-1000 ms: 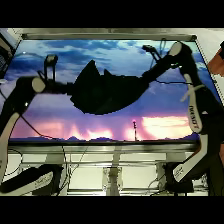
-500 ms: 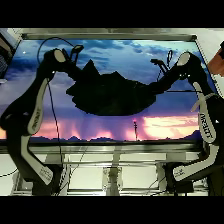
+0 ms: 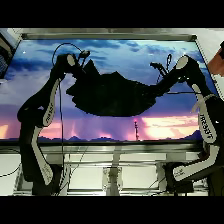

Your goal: Fold the clothes and pants, and hang the long-sleeved shirts on hangers.

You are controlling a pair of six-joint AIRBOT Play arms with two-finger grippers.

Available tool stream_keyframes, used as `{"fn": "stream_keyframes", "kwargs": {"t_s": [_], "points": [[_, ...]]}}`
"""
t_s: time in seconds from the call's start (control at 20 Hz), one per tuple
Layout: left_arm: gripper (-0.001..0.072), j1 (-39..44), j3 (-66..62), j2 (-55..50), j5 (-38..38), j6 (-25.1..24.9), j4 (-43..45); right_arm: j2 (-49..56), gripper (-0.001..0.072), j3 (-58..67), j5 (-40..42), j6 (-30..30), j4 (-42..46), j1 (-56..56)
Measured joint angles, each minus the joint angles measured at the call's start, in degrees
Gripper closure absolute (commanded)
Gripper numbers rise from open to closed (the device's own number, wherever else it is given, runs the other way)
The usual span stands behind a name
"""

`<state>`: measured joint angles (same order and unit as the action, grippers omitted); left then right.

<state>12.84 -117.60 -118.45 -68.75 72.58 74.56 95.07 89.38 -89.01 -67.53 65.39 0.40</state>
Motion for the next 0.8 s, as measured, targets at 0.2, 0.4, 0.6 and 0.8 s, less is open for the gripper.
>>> {"fn": "stream_keyframes", "kwargs": {"t_s": [0.2,0.4,0.6,0.8], "points": [[0.0525,1.8,-0.3,-1.7,-0.4,-0.1,0.8,0.0,0.0679,-0.1,0.0,-0.5,-0.7,0.0],[0.068,1.4,-0.3,-1.7,-4.6,1.2,3.0,0.0,0.0679,0.0,-0.3,-1.2,-1.0,0.0],[0.068,-4.5,-0.3,5.5,-6.4,5.9,4.7,-1.0,0.0679,3.6,-1.4,-2.7,-0.9,-1.0],[0.068,-15.6,-0.4,17.9,-6.3,13.2,8.2,-4.1,0.068,13.2,-1.8,-5.0,0.0,-5.7]]}}
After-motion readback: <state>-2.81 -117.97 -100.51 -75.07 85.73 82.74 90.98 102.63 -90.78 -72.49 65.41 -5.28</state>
